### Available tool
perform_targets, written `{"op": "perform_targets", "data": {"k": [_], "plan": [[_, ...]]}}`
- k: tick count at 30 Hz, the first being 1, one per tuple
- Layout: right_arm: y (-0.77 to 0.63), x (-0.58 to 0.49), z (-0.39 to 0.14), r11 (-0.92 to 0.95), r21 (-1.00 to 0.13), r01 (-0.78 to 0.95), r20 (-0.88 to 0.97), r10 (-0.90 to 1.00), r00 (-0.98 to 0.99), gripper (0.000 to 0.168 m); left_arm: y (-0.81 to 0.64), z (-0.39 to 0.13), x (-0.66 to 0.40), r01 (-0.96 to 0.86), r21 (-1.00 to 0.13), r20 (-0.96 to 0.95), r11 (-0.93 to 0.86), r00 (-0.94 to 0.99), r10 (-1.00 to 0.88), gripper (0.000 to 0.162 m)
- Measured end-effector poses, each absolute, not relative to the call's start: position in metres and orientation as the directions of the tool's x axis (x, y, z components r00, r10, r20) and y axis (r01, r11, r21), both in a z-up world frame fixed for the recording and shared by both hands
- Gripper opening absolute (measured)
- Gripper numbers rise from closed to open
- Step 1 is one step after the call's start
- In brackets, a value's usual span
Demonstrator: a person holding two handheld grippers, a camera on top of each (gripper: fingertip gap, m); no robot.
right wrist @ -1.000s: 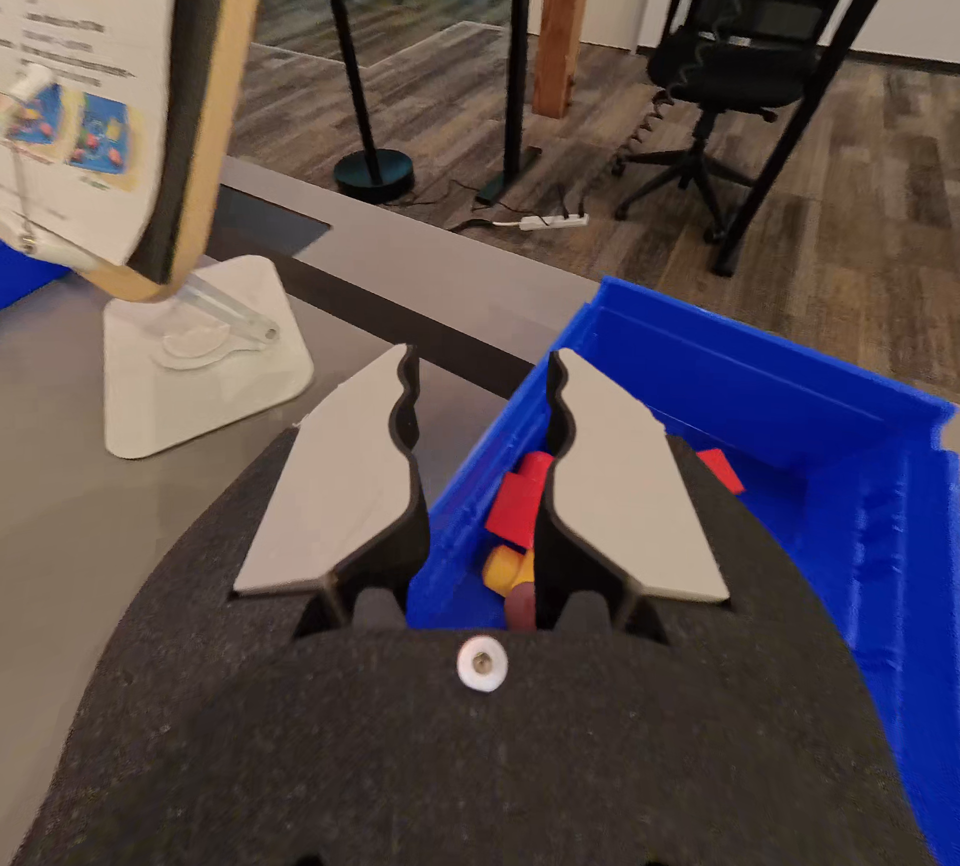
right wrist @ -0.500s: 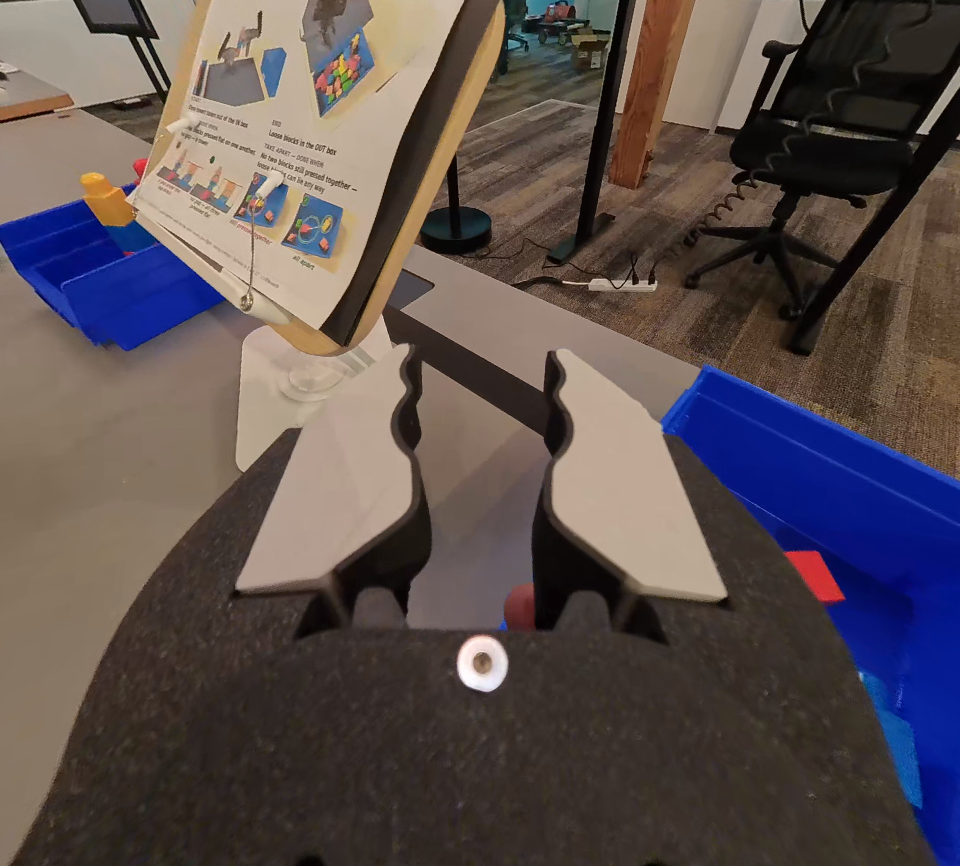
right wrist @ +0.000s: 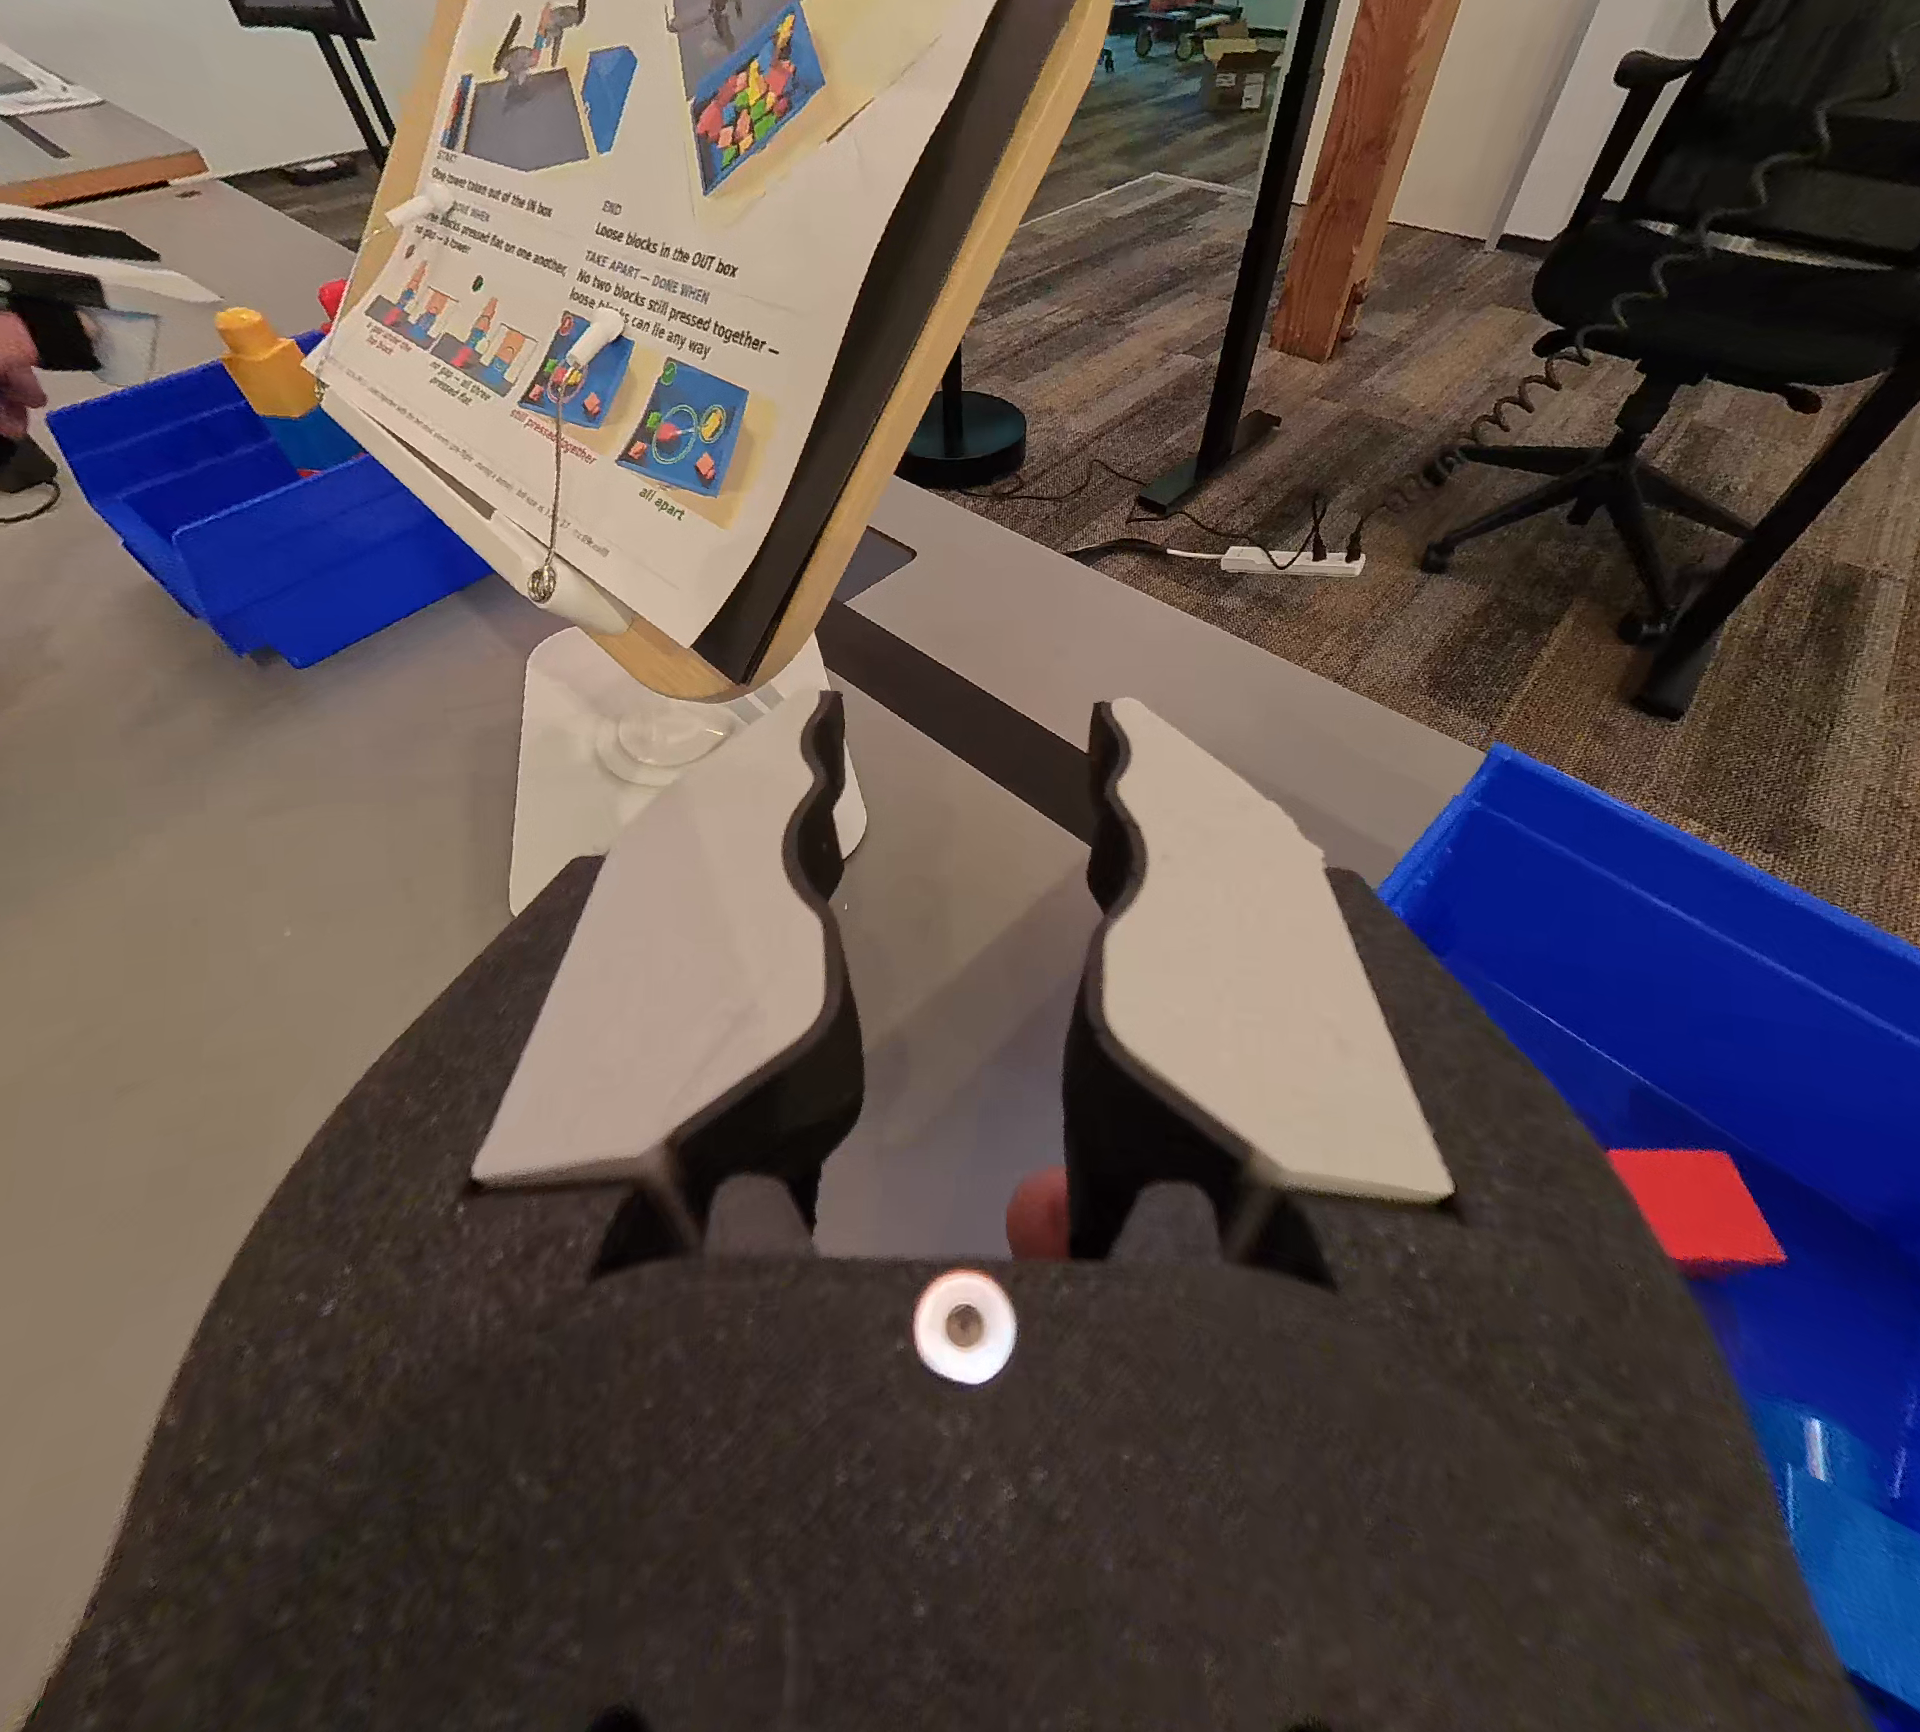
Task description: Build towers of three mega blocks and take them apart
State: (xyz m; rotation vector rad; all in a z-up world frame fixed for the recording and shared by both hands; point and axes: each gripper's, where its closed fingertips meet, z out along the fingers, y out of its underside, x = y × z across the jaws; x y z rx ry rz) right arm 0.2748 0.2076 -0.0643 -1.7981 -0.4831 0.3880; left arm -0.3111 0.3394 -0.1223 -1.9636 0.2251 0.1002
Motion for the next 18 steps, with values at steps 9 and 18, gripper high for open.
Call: {"op": "perform_targets", "data": {"k": [9,18], "plan": [[0.208,0.268,-0.066,-0.24,-0.962,0.129,-0.016,0.523,0.852,0.045,0.365,-0.164,-0.329,-0.233,-0.839,-0.254,-0.492,0.967,-0.025,0.064],[0.207,0.265,-0.065,-0.236,-0.963,0.127,-0.019,0.532,0.846,0.044,0.371,-0.187,-0.329,-0.218,-0.814,-0.235,-0.539,0.971,-0.038,0.039]]}}
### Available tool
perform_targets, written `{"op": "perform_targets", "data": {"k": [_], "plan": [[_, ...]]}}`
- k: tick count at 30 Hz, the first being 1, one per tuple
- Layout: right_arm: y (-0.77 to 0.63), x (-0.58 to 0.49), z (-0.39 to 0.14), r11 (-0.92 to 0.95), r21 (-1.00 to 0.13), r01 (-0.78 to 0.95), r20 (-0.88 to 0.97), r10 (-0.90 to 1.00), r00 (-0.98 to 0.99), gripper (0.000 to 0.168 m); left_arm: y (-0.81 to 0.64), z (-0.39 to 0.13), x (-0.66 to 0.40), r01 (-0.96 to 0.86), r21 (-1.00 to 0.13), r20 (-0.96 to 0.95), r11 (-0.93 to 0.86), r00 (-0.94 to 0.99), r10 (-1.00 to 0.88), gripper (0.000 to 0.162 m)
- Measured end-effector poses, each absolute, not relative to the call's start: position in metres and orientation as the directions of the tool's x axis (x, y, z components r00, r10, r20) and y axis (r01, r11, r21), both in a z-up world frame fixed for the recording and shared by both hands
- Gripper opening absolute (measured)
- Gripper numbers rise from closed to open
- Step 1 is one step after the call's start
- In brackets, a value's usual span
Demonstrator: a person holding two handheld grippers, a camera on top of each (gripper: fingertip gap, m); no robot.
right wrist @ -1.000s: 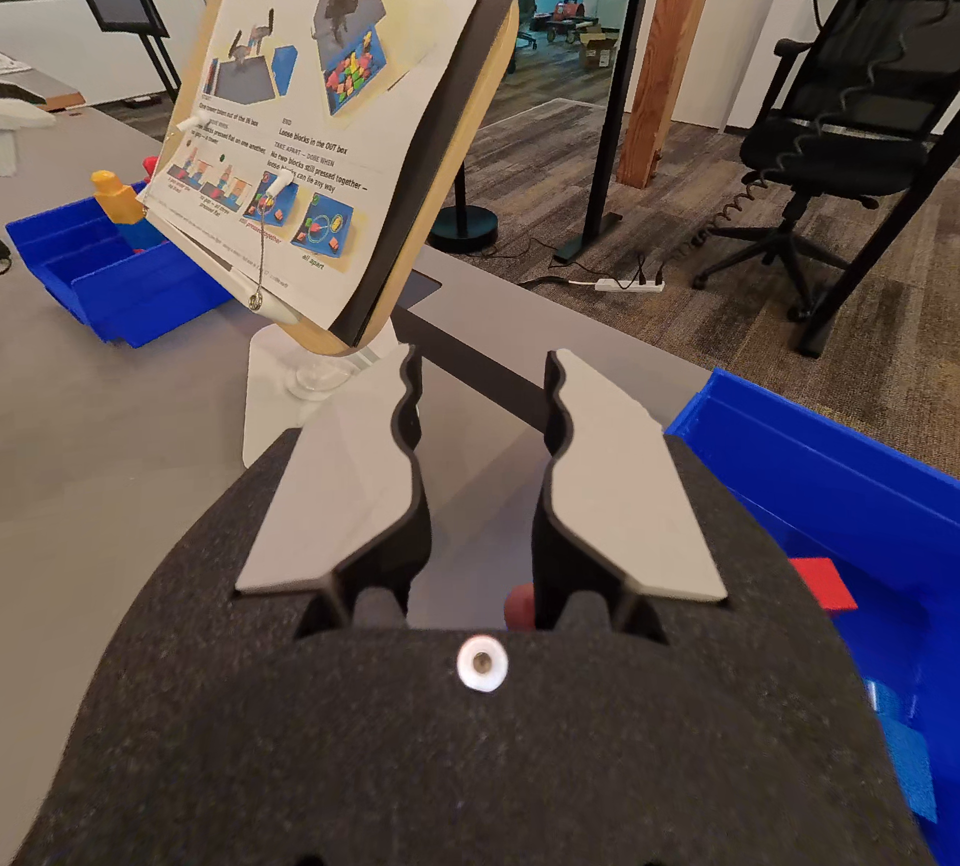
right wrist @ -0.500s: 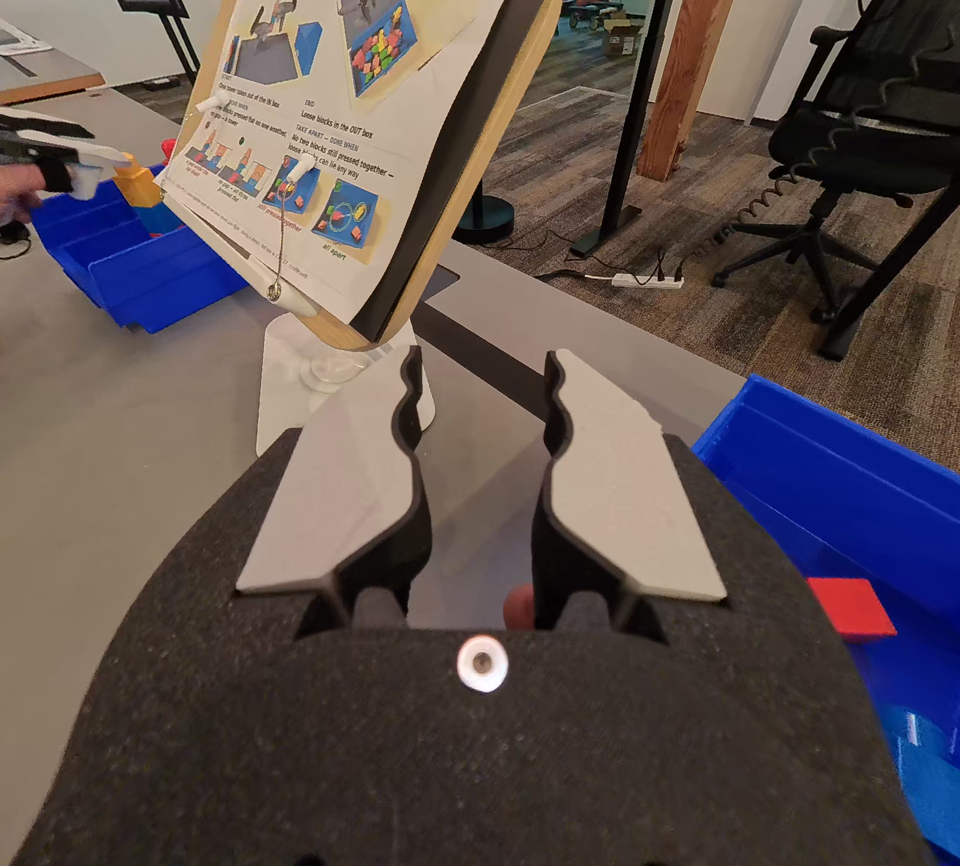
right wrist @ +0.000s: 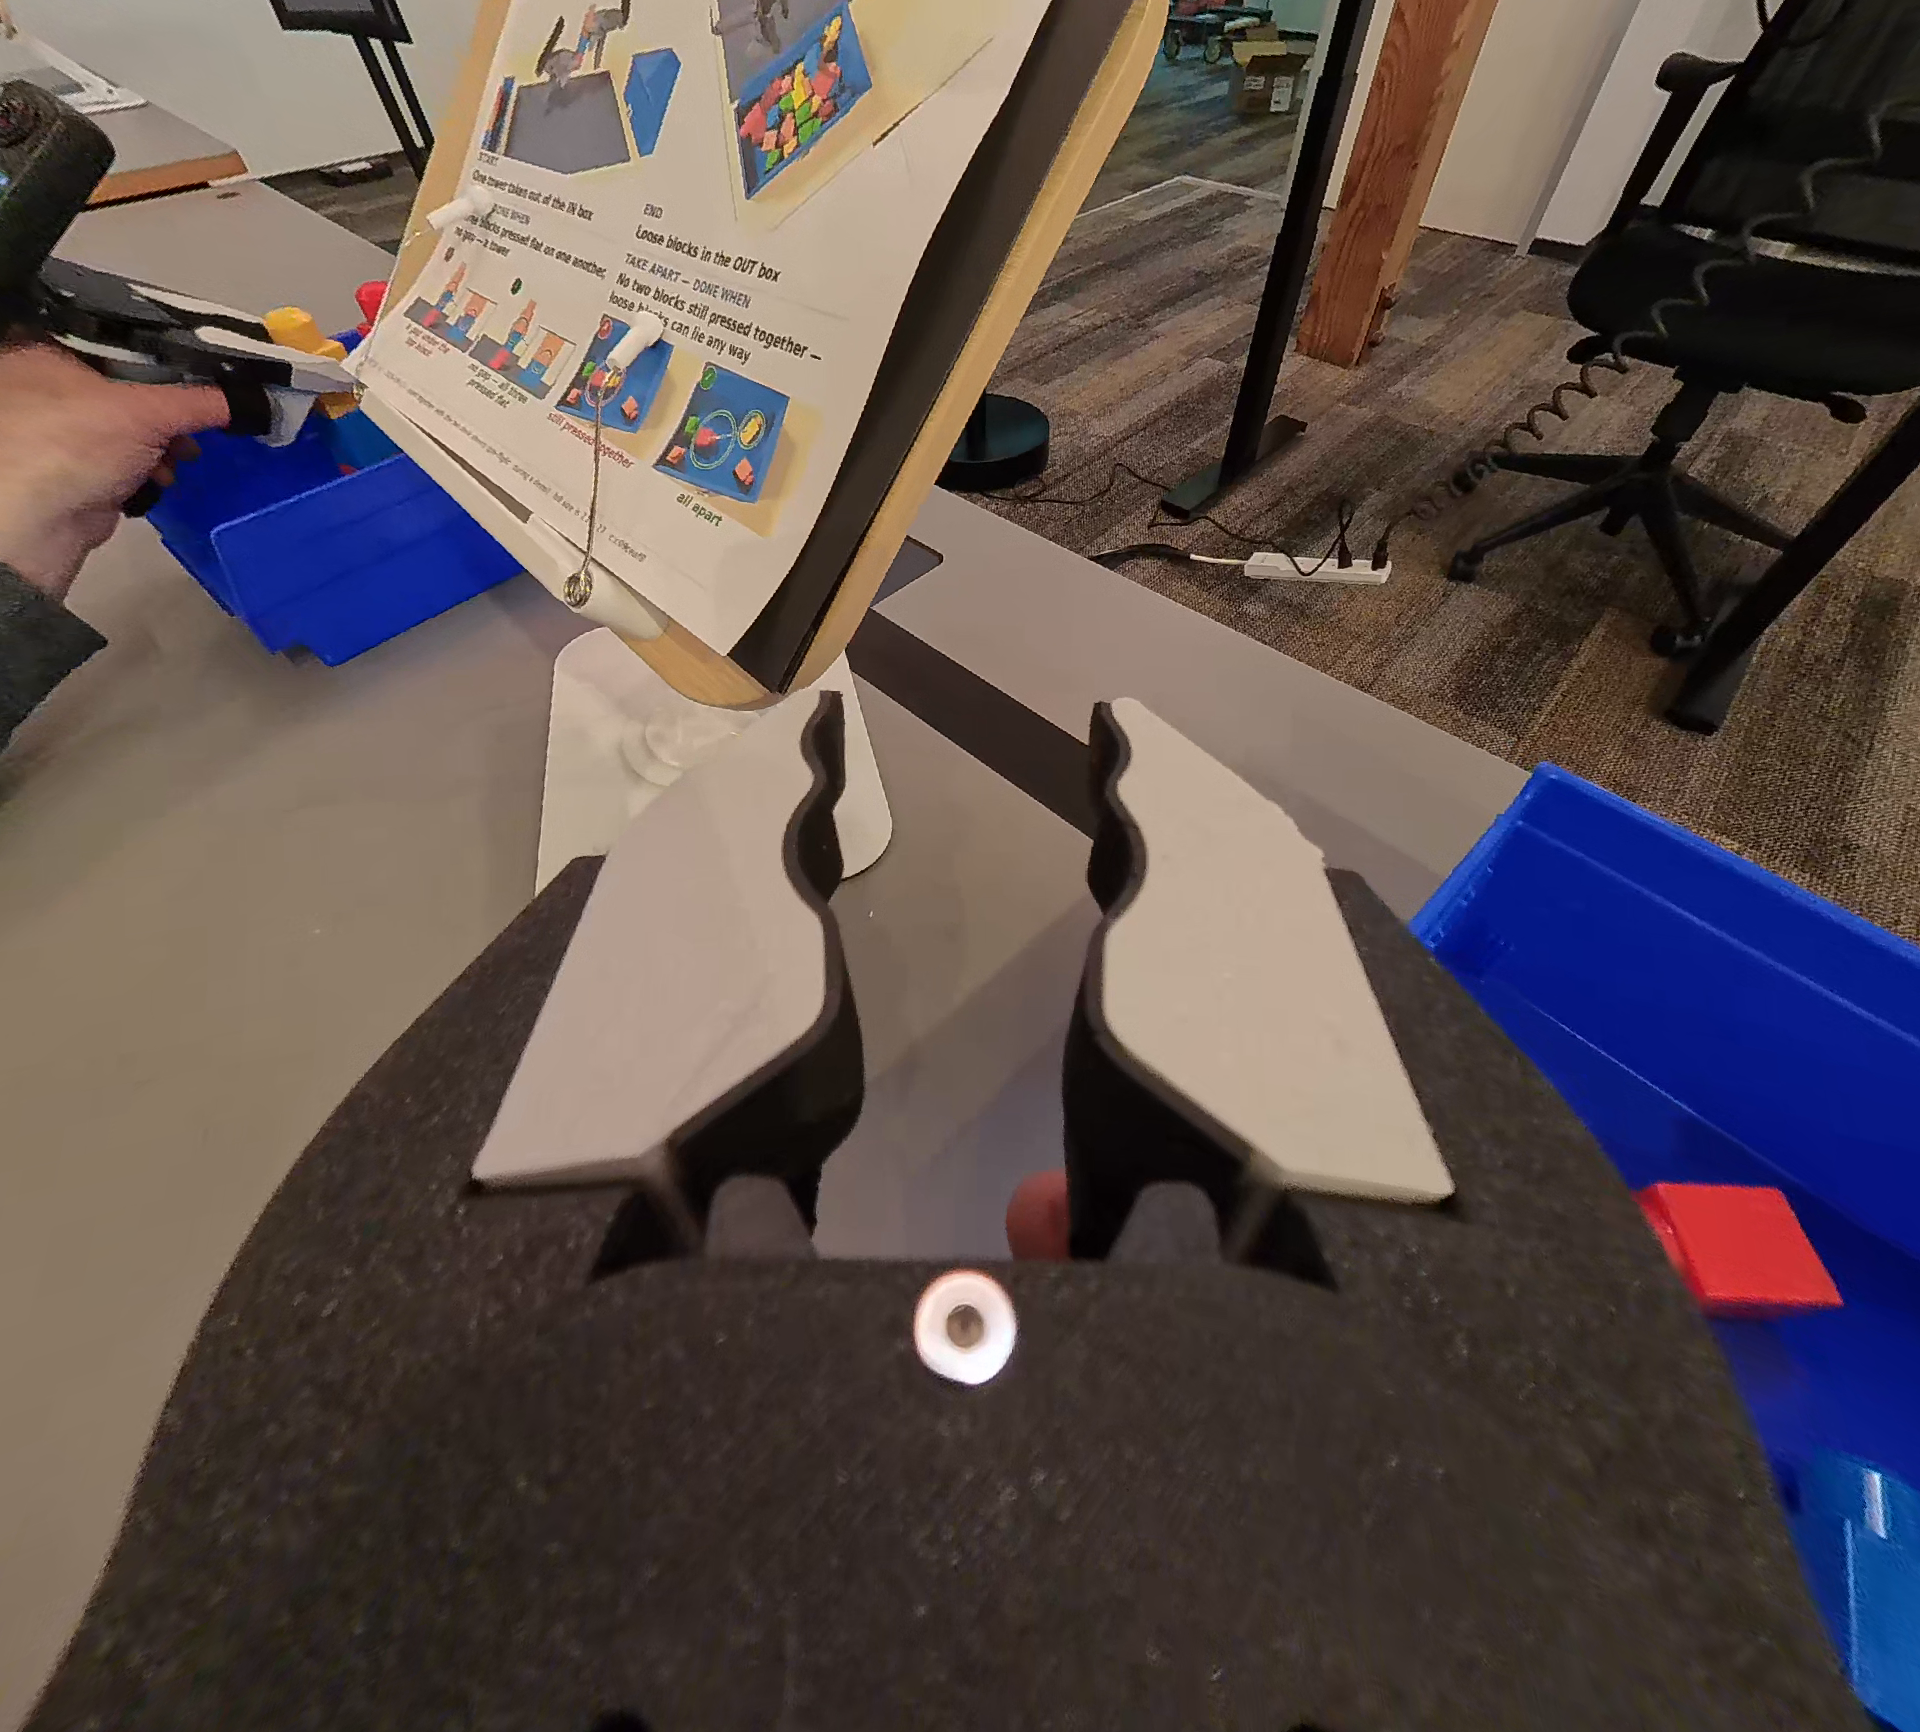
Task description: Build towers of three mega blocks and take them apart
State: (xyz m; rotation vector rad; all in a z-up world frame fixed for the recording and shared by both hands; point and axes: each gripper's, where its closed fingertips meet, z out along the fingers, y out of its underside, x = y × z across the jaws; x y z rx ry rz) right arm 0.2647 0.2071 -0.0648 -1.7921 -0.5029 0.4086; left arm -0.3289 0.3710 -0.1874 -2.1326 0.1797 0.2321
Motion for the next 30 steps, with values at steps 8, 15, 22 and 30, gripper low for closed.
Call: {"op": "perform_targets", "data": {"k": [8,15,22,30], "plan": [[0.204,0.26,-0.06,-0.222,-0.966,0.133,-0.01,0.544,0.839,0.044,0.361,-0.165,-0.328,-0.222,-0.831,-0.221,-0.509,0.973,-0.064,0.038],[0.19,0.243,-0.04,-0.142,-0.979,0.148,0.034,0.599,0.8,0.045,0.319,-0.066,-0.303,-0.257,-0.897,-0.227,-0.36,0.966,-0.125,0.038],[0.163,0.201,-0.019,-0.038,-0.982,0.188,0.104,0.718,0.689,0.047,0.263,0.012,-0.214,-0.372,-0.913,-0.312,-0.164,0.899,-0.306,0.037],[0.136,0.142,-0.018,0.018,-0.983,0.182,0.111,0.847,0.52,0.054,0.206,0.028,-0.071,-0.396,-0.918,-0.314,0.032,0.674,-0.669,0.037]]}}
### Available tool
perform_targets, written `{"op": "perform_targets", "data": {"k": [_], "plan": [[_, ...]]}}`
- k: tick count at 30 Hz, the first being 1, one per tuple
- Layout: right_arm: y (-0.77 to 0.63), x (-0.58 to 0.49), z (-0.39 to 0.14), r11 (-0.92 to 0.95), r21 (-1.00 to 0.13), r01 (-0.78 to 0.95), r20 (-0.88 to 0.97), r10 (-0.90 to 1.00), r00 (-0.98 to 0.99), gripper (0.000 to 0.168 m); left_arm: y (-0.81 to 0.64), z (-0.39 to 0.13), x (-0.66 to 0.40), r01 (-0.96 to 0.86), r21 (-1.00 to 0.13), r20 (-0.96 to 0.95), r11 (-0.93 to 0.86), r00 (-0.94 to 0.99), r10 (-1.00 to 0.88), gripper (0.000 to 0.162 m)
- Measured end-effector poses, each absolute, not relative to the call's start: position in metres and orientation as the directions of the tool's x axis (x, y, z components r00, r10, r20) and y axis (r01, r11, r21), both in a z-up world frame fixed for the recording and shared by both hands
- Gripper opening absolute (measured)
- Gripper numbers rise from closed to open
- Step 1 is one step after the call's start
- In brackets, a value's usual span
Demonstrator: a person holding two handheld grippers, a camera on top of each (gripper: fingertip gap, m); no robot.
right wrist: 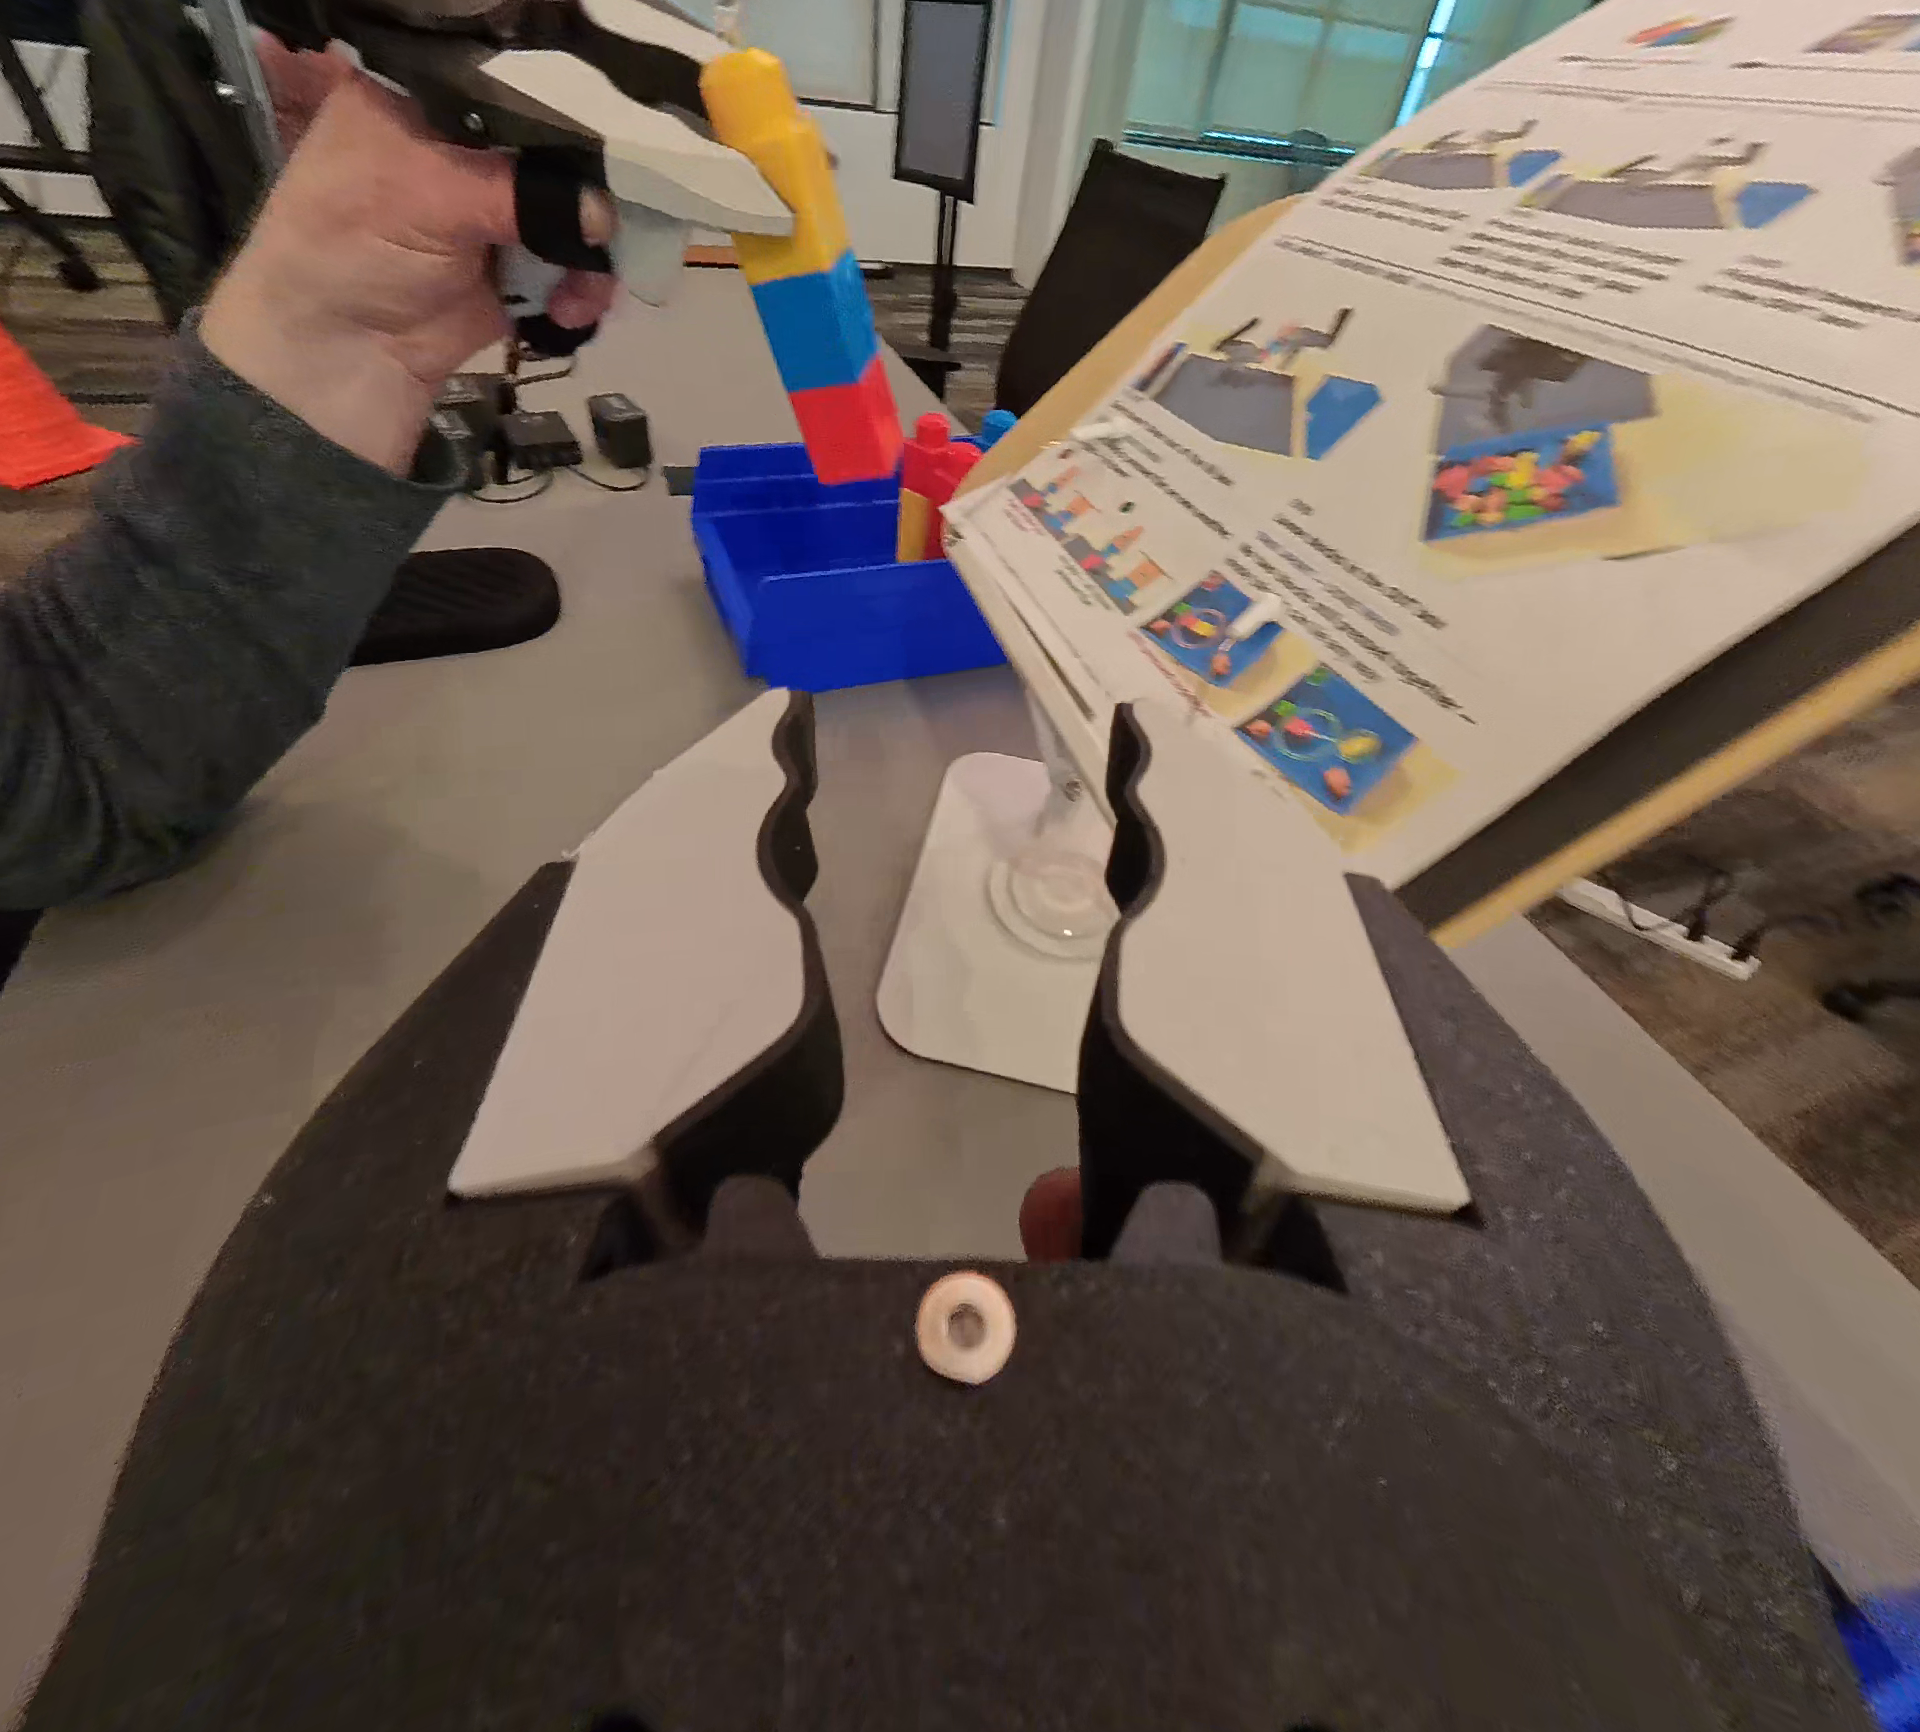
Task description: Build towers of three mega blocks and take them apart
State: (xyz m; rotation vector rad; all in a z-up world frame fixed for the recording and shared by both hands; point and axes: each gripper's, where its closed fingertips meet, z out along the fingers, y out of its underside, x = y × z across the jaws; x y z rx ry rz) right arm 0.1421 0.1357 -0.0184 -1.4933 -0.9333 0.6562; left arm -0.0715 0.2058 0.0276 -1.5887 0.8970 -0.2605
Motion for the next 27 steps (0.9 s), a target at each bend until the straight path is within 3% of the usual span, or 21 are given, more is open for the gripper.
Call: {"op": "perform_targets", "data": {"k": [7,12,17,20,24,27], "plan": [[0.12,0.101,-0.039,0.02,-0.978,0.207,0.097,0.925,0.369,0.071,0.142,0.001,0.04,-0.374,-0.915,-0.271,0.152,0.288,-0.918,0.037],[0.106,0.079,-0.056,0.035,-0.966,0.257,0.103,0.961,0.258,0.084,0.107,-0.014,0.077,-0.374,-0.902,-0.273,0.216,0.106,-0.956,0.037],[0.099,0.067,-0.069,0.032,-0.958,0.285,0.093,0.975,0.202,0.084,0.077,-0.015,0.09,-0.327,-0.915,-0.236,0.236,-0.04,-0.971,0.037],[0.093,0.061,-0.076,0.037,-0.952,0.303,0.088,0.984,0.157,0.077,0.068,-0.015,0.093,-0.31,-0.918,-0.235,0.249,-0.082,-0.969,0.037],[0.079,0.055,-0.079,0.063,-0.95,0.306,0.09,0.993,0.076,0.038,0.068,-0.015,0.093,-0.309,-0.917,-0.238,0.253,-0.084,-0.968,0.037],[0.079,0.053,-0.077,0.063,-0.954,0.294,0.089,0.993,0.075,0.038,0.067,-0.013,0.092,-0.293,-0.924,-0.227,0.245,-0.094,-0.969,0.037]]}}
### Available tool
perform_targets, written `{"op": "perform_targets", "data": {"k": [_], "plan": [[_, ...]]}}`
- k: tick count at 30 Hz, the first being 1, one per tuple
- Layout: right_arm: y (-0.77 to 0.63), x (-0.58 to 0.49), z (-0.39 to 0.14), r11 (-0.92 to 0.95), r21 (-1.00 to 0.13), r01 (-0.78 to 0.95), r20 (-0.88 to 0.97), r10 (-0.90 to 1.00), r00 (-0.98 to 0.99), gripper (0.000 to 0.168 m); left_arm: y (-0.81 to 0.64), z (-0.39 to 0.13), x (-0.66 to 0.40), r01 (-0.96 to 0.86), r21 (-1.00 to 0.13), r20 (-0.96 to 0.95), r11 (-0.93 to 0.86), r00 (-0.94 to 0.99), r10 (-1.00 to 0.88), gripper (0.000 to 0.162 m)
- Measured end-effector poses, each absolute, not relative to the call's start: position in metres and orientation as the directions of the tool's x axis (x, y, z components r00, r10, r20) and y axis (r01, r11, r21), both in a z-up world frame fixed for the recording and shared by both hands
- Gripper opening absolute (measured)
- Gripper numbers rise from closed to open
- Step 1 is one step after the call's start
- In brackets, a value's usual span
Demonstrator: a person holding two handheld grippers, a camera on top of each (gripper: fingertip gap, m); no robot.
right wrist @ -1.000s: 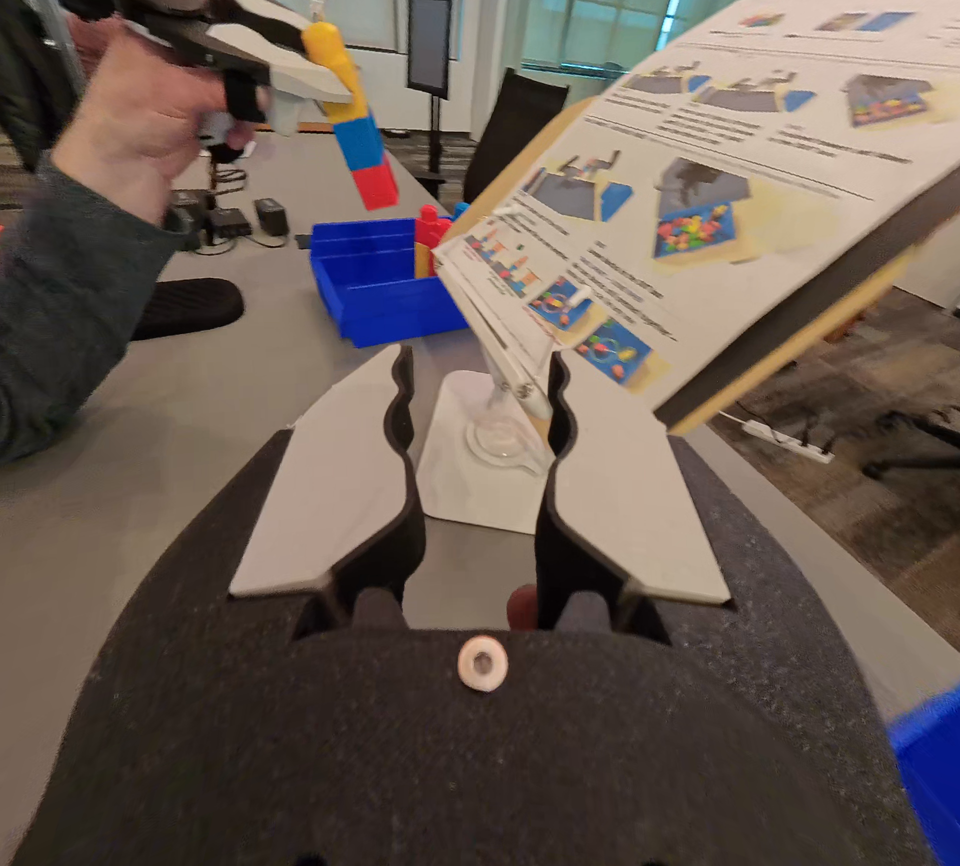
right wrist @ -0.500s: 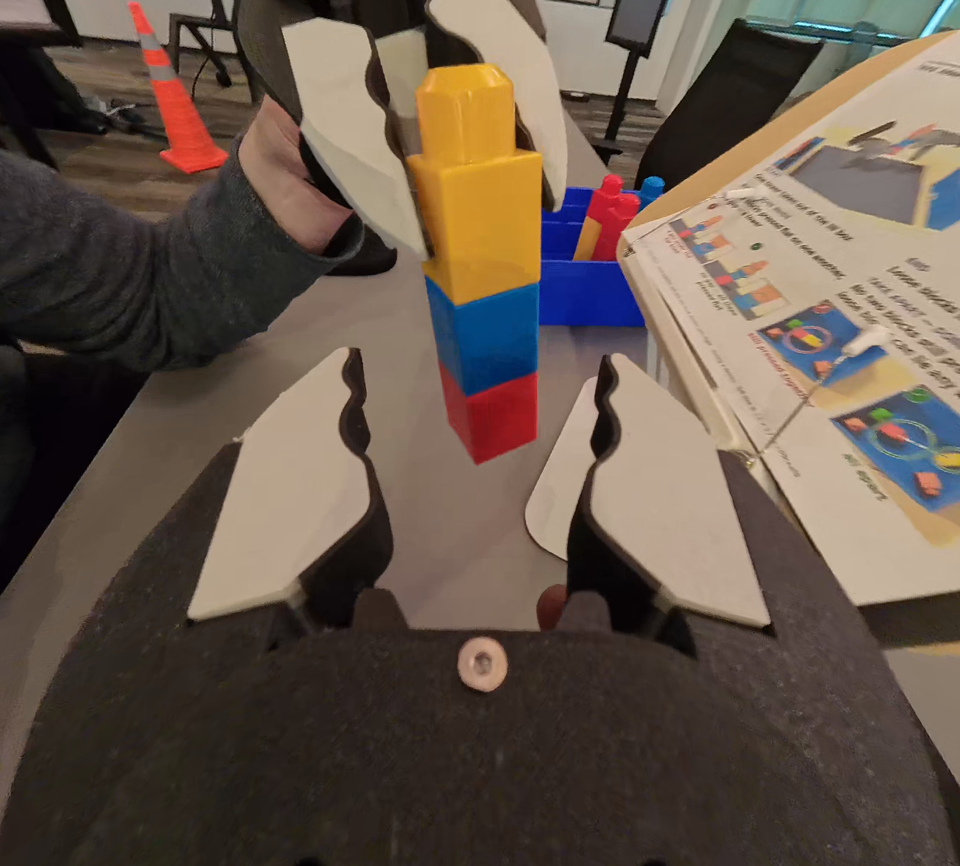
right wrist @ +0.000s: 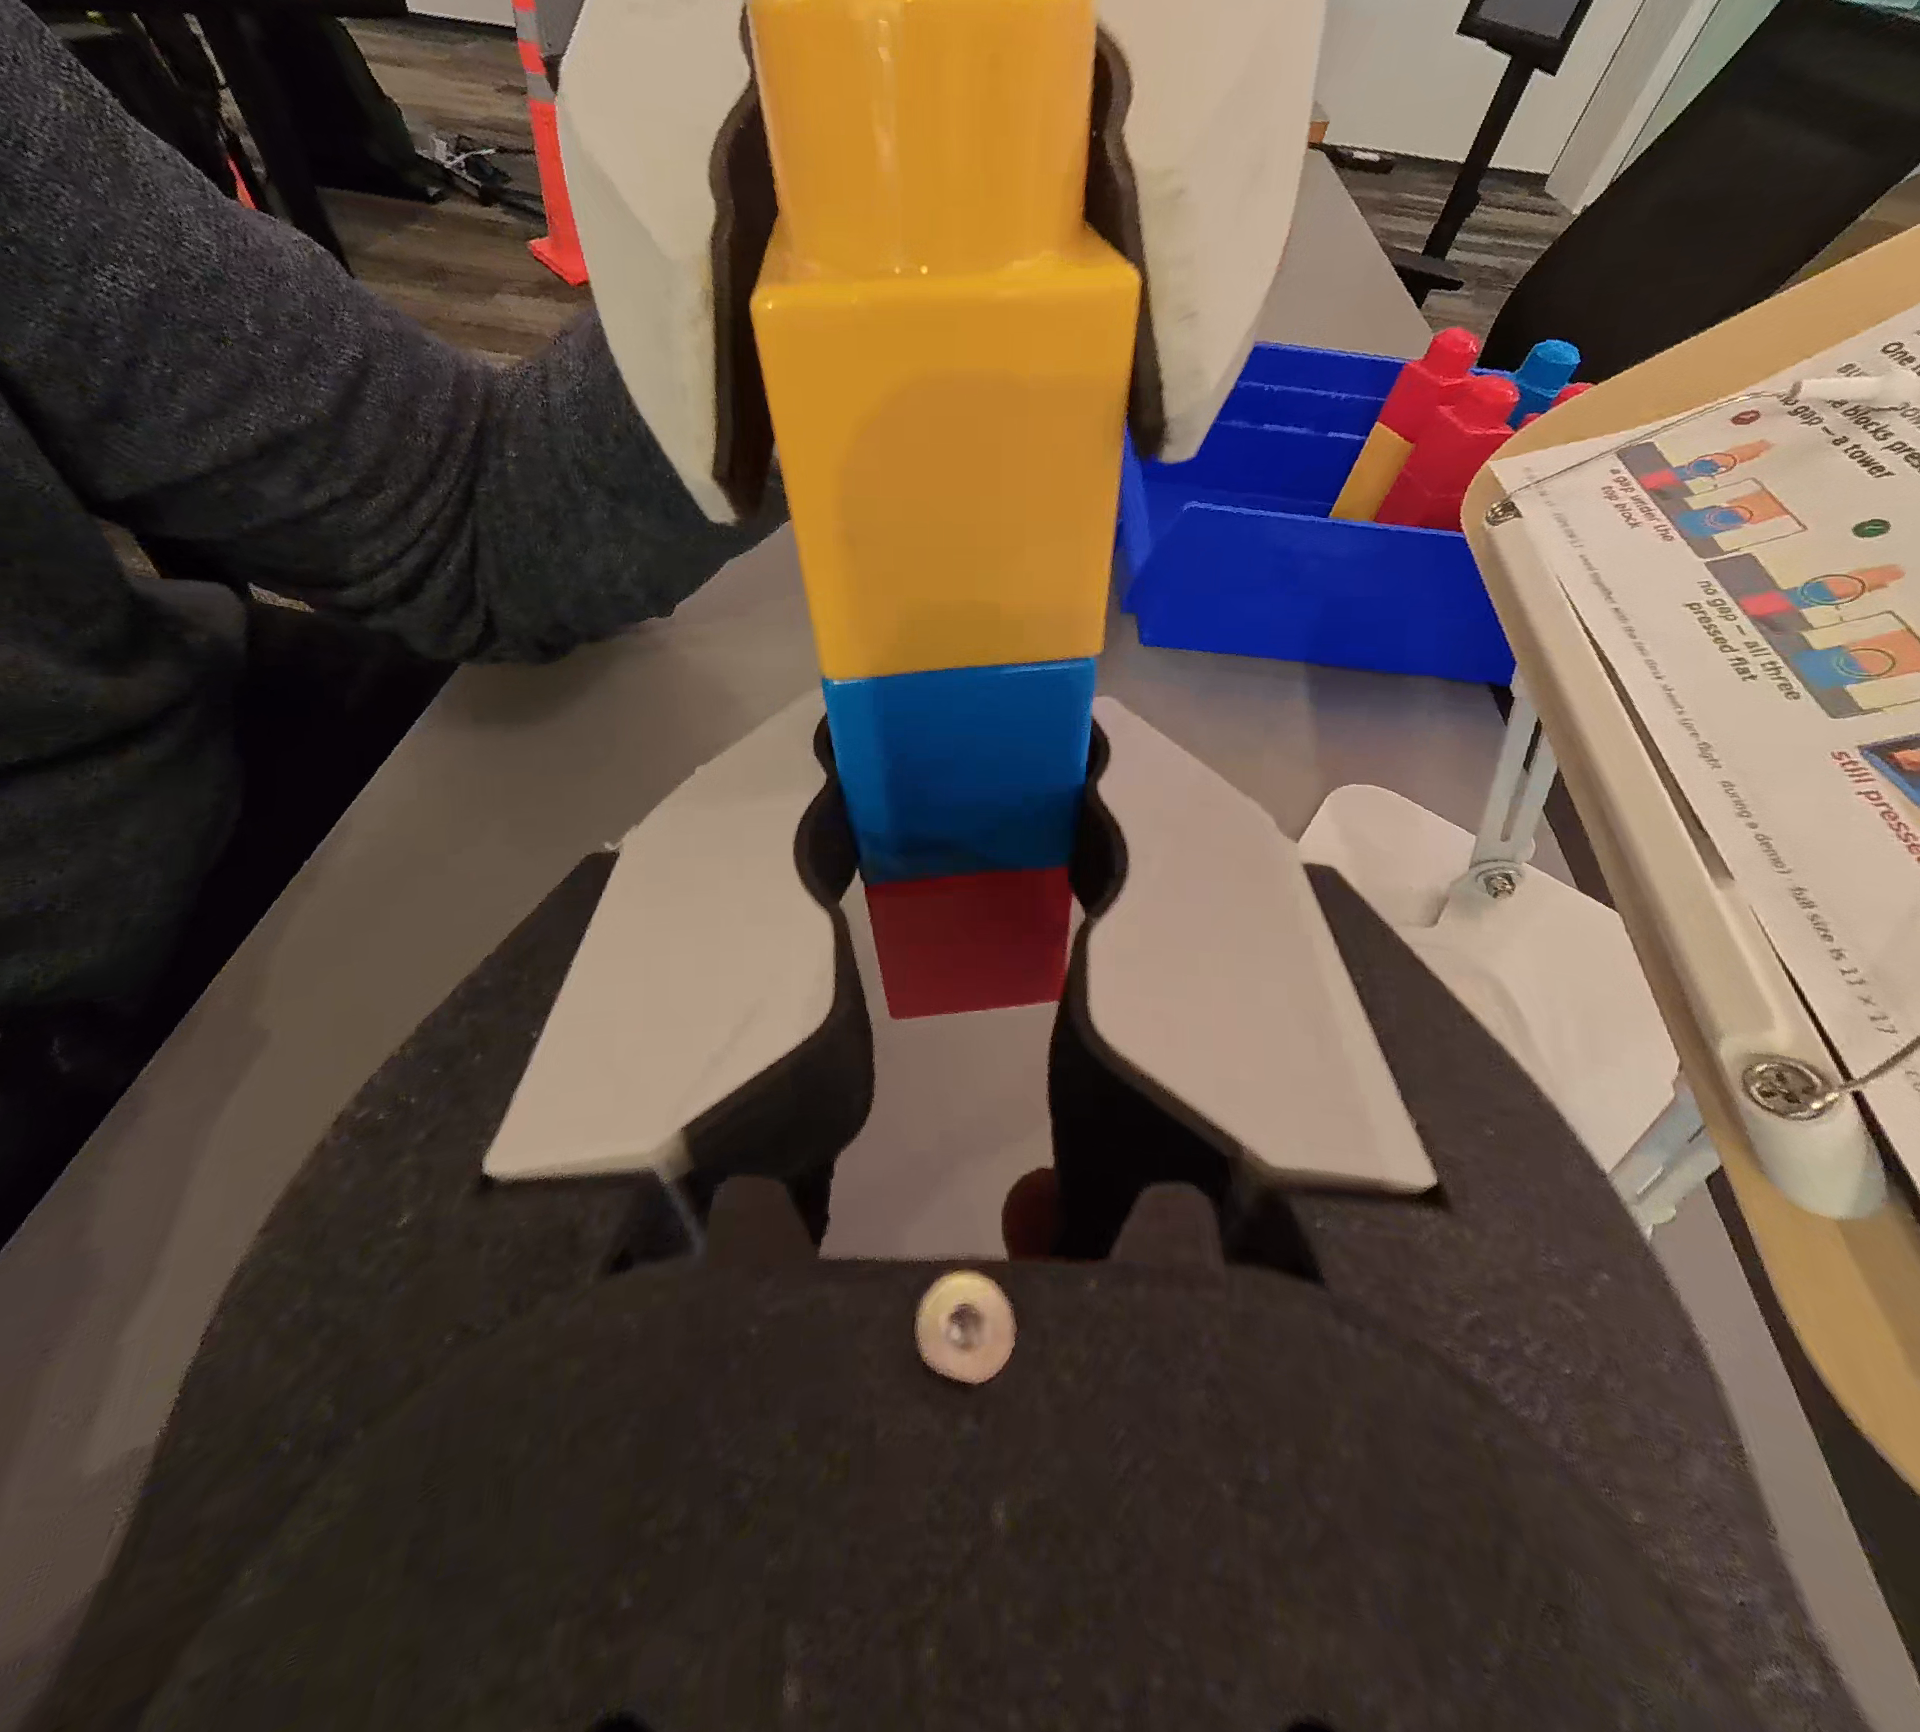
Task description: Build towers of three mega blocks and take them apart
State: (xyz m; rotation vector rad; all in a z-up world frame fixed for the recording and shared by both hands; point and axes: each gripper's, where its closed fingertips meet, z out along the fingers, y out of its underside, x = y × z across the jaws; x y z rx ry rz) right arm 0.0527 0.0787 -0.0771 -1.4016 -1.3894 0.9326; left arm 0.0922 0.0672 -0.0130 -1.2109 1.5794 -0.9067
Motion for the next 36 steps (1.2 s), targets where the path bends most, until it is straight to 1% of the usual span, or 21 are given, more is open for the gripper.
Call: {"op": "perform_targets", "data": {"k": [6,7,10,13,17,19,25,29,33,36], "plan": [[0.084,0.051,-0.069,0.044,-0.97,0.239,0.073,0.99,0.117,0.038,0.073,-0.004,0.092,-0.225,-0.952,-0.194,0.206,-0.074,-0.978,0.037],[0.087,0.051,-0.067,0.037,-0.974,0.222,0.067,0.989,0.132,0.038,0.075,-0.004,0.092,-0.221,-0.955,-0.19,0.2,-0.068,-0.979,0.038],[0.092,0.056,-0.058,0.021,-0.986,0.163,0.048,0.985,0.163,0.038,0.081,-0.011,0.092,-0.244,-0.953,-0.165,0.177,-0.068,-0.984,0.048],[0.093,0.056,-0.061,0.025,-0.982,0.186,0.055,0.985,0.162,0.038,0.085,-0.021,0.099,-0.265,-0.951,-0.146,0.159,-0.067,-0.987,0.052],[0.092,0.052,-0.061,0.032,-0.982,0.185,0.064,0.984,0.168,0.038,0.084,-0.035,0.108,-0.29,-0.946,-0.122,0.143,-0.09,-0.989,0.048],[0.093,0.053,-0.062,0.033,-0.982,0.187,0.065,0.983,0.172,0.038,0.081,-0.036,0.112,-0.277,-0.952,-0.106,0.131,-0.106,-0.989,0.041],[0.098,0.056,-0.062,0.019,-0.983,0.183,0.056,0.979,0.196,0.038,0.087,-0.035,0.114,-0.26,-0.96,-0.085,0.104,-0.084,-0.993,0.041],[0.103,0.066,-0.068,0.018,-0.967,0.254,0.075,0.973,0.218,0.051,0.092,-0.033,0.111,-0.258,-0.961,-0.082,0.097,-0.065,-0.994,0.041],[0.108,0.085,-0.06,0.018,-0.965,0.263,0.088,0.963,0.256,0.052,0.096,-0.039,0.108,-0.298,-0.948,-0.099,0.112,-0.056,-0.993,0.041],[0.108,0.094,-0.054,0.04,-0.962,0.27,0.117,0.954,0.275,0.053,0.093,-0.037,0.108,-0.284,-0.953,-0.088,0.106,-0.076,-0.993,0.041]]}}
